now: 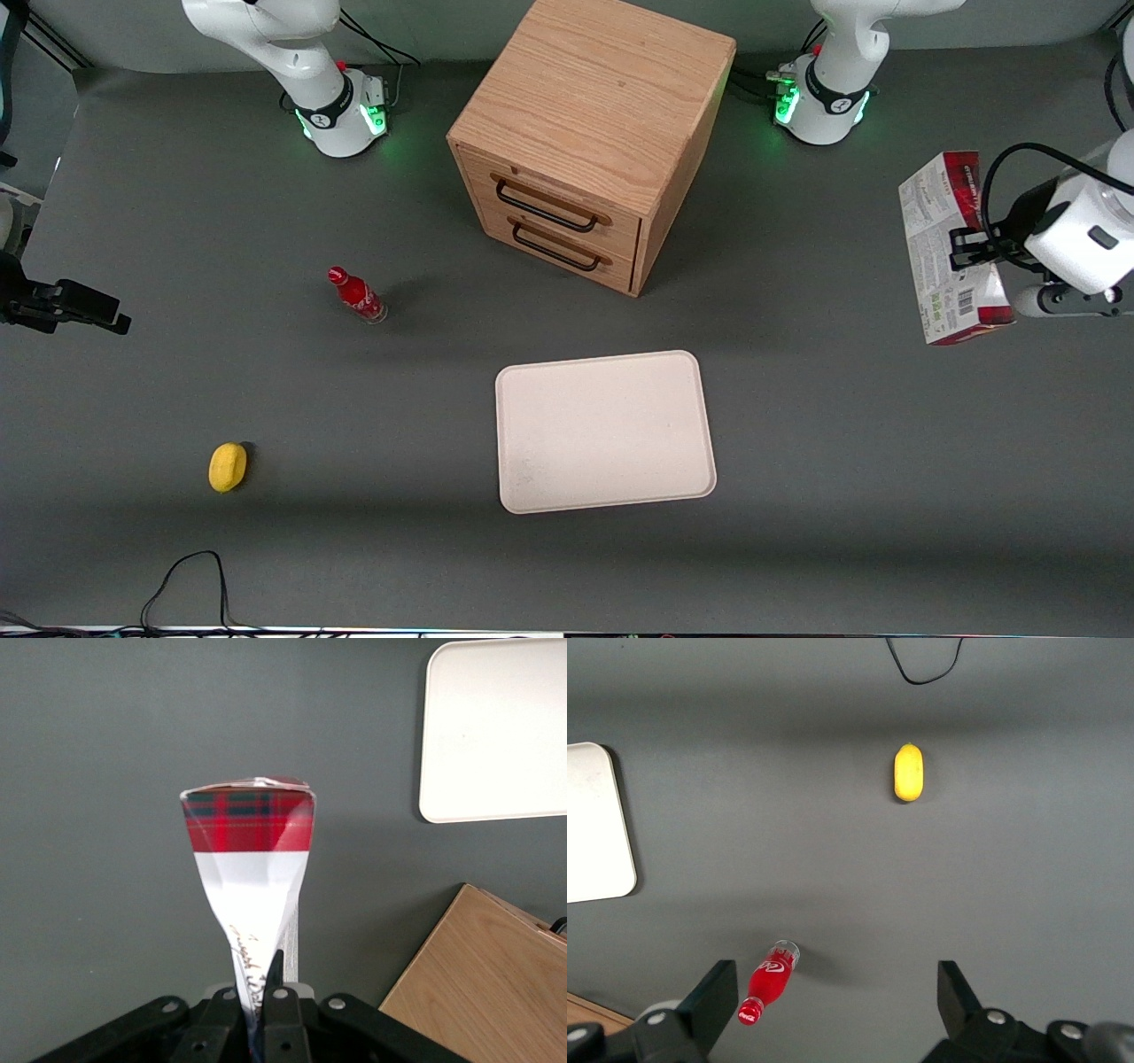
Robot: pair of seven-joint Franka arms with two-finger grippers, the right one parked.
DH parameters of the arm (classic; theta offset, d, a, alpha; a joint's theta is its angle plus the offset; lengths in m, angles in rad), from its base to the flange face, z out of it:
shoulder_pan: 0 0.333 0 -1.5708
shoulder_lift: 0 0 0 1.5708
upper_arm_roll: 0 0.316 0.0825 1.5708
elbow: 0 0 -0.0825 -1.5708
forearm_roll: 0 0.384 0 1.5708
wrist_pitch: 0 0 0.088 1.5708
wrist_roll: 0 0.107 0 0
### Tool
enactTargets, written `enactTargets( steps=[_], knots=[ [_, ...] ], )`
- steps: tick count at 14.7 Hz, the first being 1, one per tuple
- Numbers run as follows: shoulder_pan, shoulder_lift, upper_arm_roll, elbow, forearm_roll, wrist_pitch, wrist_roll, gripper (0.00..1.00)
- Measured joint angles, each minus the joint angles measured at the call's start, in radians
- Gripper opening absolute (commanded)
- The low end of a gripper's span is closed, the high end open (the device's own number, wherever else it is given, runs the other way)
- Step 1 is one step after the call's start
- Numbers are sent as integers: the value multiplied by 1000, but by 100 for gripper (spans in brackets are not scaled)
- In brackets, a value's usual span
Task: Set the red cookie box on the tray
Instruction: 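Carry the cookie box over the white tray and lower it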
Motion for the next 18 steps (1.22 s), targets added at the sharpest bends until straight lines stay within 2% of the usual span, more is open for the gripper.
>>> enactTargets(
  steps=[3, 5, 9, 12, 18],
  knots=[
    [-4, 121, -14, 140, 0, -18, -11, 0],
    [-39, 207, -26, 217, -1, -17, -104, 0],
    [-219, 416, -33, 397, 0, 53, -372, 0],
    [-330, 555, -30, 448, 4, 190, -458, 0],
    [-347, 699, -27, 467, 4, 337, -461, 0]
  ],
)
